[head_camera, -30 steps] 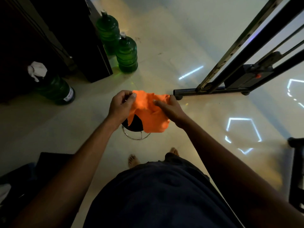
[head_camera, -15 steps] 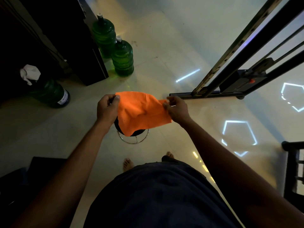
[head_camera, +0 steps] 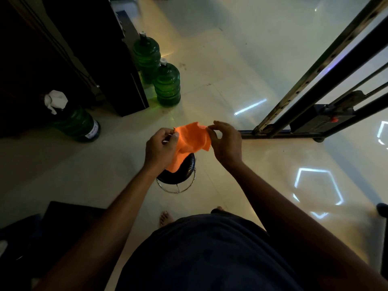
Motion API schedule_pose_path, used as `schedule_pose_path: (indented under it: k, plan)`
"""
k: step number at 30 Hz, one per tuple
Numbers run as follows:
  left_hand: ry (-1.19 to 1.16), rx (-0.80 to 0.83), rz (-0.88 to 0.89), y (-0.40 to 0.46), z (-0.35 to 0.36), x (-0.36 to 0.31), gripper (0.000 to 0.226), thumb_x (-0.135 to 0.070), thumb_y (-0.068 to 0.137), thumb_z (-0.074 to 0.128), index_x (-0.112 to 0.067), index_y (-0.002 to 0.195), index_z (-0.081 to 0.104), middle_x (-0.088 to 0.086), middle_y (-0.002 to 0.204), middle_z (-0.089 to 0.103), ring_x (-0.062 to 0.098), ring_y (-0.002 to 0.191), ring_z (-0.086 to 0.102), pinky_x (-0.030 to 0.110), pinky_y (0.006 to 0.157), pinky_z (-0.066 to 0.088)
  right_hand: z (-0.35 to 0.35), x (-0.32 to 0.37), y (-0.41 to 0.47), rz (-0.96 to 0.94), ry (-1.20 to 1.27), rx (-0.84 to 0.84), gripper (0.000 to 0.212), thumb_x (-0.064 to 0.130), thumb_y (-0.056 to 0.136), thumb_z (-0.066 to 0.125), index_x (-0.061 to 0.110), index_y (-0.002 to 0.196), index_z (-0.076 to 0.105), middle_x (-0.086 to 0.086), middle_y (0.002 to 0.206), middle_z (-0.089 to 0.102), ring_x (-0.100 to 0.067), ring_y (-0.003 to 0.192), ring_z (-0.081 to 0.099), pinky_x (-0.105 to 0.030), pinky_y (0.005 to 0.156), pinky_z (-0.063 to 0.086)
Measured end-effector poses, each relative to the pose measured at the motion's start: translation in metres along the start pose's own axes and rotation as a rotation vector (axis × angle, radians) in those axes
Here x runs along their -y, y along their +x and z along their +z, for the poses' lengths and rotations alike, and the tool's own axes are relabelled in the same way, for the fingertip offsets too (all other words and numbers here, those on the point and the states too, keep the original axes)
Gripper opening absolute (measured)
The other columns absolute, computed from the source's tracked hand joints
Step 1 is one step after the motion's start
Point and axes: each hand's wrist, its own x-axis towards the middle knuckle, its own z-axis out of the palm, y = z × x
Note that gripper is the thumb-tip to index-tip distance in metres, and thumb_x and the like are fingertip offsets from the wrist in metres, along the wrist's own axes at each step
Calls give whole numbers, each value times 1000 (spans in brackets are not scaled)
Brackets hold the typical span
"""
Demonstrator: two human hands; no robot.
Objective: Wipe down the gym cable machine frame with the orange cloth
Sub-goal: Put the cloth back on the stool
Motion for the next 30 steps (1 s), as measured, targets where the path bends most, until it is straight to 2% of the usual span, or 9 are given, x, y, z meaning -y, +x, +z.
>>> schedule_pose_path:
  k: [2, 4, 7, 11, 16, 20, 23, 27, 30]
  plan:
    - [-3, 16, 40, -4, 5, -4, 6, -34, 104, 69, -28, 104, 71, -9, 105, 74, 9, 100, 69, 21, 81, 53, 3, 9, -1, -74, 15, 33, 12, 24, 100, 77, 17, 108, 83, 0, 111, 78, -13, 100, 71, -35, 87, 59]
    - [-3, 29, 66, -10, 10, -9, 10, -33, 104, 69, -26, 110, 73, -12, 106, 74, 6, 103, 69, 22, 84, 55, 9, 18, -3, -45, 84, 143, 9, 24, 102, 75, 18, 105, 80, 5, 100, 76, -8, 90, 70, -34, 82, 60]
    - [19, 26, 109, -16, 15, -14, 13, -34, 105, 68, -24, 111, 75, -14, 104, 74, 4, 100, 69, 18, 81, 53, 14, 28, -2, 72, 180, 282, 15, 31, 102, 73, 18, 104, 78, 8, 93, 77, -8, 86, 73, -40, 81, 63]
    - [37, -12, 120, -20, 15, -14, 15, -34, 106, 67, -22, 110, 74, -9, 107, 76, 10, 100, 71, 23, 81, 55, 8, 30, 0, 147, 284, 301, 13, 33, 101, 74, 21, 101, 78, 5, 91, 80, -9, 84, 78, -48, 83, 67]
    - [44, -77, 90, -25, 8, -12, 17, -30, 105, 69, -17, 113, 75, -2, 115, 77, 12, 103, 69, 25, 85, 55, -5, 23, -3, 76, 6, 175, 7, 31, 101, 70, 25, 102, 75, 11, 96, 76, -9, 86, 72, -42, 76, 63]
    - [87, -133, 88, -28, 4, -6, 15, -25, 104, 69, -15, 112, 76, -2, 110, 77, 5, 95, 65, 13, 78, 51, -13, 18, -5, 18, -281, 161, 12, 28, 104, 64, 19, 106, 73, 0, 99, 75, -22, 86, 69, -38, 70, 57]
    - [133, -129, 97, -31, 4, -4, 18, -24, 104, 69, -14, 115, 77, -1, 112, 77, 4, 97, 65, 9, 79, 48, -13, 19, -6, 133, -137, 211, 13, 29, 101, 70, 19, 103, 79, 5, 94, 77, -15, 85, 71, -34, 72, 57]
    - [105, -48, 126, -36, 9, -5, 21, -25, 104, 69, -15, 121, 77, -1, 115, 78, 10, 105, 69, 31, 91, 59, -17, 27, -4, 365, 283, 416, 11, 25, 99, 79, 14, 97, 82, 0, 87, 82, -20, 78, 79, -43, 73, 66]
    - [52, 36, 117, -41, 14, -11, 27, -29, 104, 69, -18, 128, 76, -2, 118, 78, 13, 111, 72, 37, 95, 61, -20, 37, -5, 324, 395, 535, 11, 25, 102, 76, 16, 100, 81, -3, 96, 83, -24, 87, 80, -43, 81, 65]
